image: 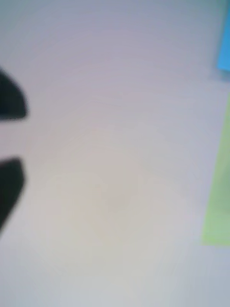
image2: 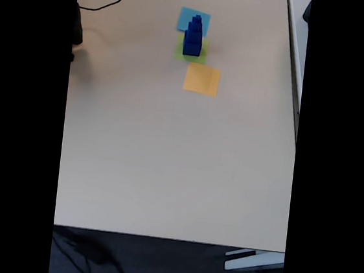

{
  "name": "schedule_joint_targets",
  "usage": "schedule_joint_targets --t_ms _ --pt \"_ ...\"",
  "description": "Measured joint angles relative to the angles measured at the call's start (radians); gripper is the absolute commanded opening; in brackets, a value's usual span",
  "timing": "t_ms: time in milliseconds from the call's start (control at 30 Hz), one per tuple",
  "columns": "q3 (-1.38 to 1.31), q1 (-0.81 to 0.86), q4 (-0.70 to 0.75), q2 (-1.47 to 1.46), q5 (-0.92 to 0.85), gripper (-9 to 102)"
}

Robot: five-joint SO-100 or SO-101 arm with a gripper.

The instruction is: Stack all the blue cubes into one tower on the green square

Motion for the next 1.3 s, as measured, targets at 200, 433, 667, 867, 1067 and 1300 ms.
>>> schedule_joint_targets --t_ms 200,433,667,867,1067,1300 --pt "0.011 0.003 -0.051 0.0 -0.083 0" --pt "0.011 0.025 -0.071 0.0 -0.285 0" --pt "0.028 0.026 -0.104 0.0 -0.617 0" --pt "0.075 0.049 -0.109 0.008 -0.842 0" --pt "0.14 0.006 -0.109 0.061 -1.212 0" --pt "0.285 0.02 -0.138 0.166 -1.463 0"
